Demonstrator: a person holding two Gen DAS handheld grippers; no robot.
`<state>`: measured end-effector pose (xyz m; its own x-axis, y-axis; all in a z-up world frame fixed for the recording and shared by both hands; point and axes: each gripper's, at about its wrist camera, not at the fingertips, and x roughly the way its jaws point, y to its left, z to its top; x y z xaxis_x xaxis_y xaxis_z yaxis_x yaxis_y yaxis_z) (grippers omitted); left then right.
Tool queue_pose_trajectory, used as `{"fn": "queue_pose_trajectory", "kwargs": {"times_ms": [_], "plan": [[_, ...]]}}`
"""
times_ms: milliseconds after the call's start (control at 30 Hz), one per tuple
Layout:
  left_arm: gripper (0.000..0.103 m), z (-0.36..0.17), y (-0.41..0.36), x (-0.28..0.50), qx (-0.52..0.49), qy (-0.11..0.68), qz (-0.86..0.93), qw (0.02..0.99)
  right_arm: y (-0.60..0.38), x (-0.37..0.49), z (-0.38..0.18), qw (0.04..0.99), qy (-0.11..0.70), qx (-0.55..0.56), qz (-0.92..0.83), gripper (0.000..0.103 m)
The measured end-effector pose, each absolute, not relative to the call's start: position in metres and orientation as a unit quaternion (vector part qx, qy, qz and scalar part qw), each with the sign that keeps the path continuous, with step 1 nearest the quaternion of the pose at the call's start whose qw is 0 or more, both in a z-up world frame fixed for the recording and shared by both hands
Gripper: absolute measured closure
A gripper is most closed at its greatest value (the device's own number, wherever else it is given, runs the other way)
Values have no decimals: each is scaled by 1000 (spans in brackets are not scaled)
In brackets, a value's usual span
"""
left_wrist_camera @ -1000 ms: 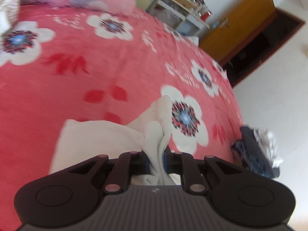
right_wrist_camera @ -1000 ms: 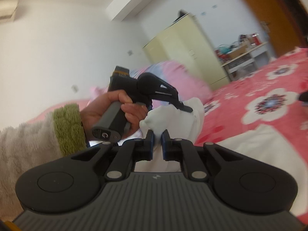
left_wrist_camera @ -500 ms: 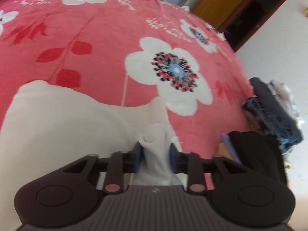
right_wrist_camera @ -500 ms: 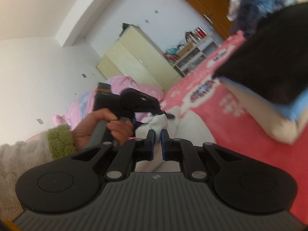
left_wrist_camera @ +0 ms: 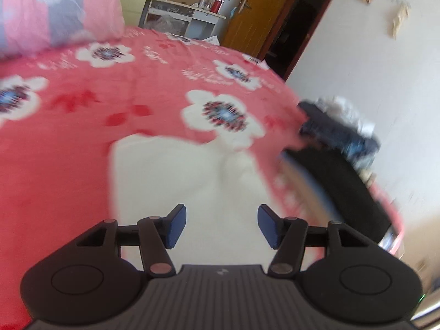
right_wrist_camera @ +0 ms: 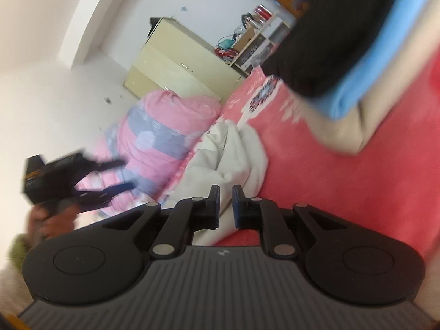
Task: Fold clothes
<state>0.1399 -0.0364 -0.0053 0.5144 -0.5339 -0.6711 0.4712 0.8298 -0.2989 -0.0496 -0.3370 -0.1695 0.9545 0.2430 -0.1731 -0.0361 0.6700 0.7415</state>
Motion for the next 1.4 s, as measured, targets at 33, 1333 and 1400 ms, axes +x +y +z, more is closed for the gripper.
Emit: {"fn": "queue_pose_trajectory", "kwargs": {"times_ms": [33,1333,1400], "plan": [[44,-8,-29,129,-18,399,-283,872,-336,-47,-160,914,129,376,79,93],[43,-91,-25,29,161,282,-291,900,-371,87,-117,888,271,343,141,86],[43,-92,-26,28,167,283,-291,899,-362,81,-116,892,296,304,153,79]]}}
